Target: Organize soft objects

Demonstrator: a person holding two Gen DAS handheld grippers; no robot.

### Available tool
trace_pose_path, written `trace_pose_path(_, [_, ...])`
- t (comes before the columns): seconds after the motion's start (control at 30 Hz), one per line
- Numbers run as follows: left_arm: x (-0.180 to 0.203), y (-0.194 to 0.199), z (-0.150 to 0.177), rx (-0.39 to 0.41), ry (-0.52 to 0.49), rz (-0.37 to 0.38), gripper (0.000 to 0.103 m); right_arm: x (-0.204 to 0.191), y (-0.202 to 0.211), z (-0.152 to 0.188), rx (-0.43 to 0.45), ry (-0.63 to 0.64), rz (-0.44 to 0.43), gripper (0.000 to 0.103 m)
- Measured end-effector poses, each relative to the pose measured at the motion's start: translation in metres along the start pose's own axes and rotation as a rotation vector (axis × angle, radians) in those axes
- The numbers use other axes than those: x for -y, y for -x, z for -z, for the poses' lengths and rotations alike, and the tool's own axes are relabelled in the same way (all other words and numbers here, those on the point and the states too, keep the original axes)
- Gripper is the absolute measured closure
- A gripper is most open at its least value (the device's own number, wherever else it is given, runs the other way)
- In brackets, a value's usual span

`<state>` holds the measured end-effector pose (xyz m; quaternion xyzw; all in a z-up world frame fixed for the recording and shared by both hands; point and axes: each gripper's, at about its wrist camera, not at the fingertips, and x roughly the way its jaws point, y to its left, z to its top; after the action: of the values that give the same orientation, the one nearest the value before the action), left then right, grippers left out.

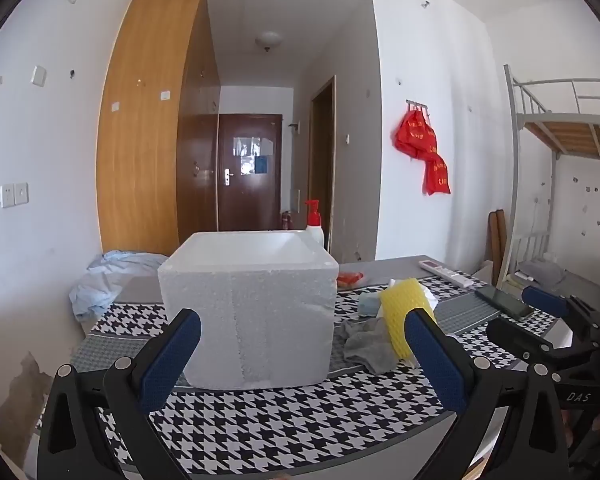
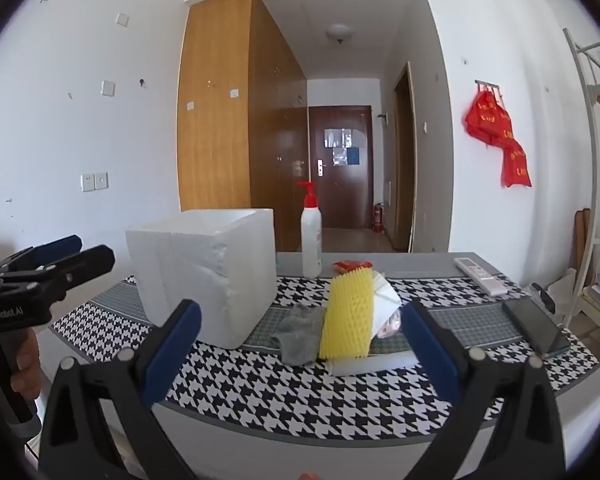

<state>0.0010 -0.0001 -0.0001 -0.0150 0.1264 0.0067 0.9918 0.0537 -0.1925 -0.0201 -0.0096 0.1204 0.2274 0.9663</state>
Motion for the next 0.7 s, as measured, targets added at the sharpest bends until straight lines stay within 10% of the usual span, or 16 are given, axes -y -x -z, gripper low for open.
trace_pose_path(0.7, [-0.006, -0.001, 0.004, -0.009, 0.022, 0.028, 0.001, 0.001, -0.001, 0.0, 0.003, -0.002, 0.003, 0.002])
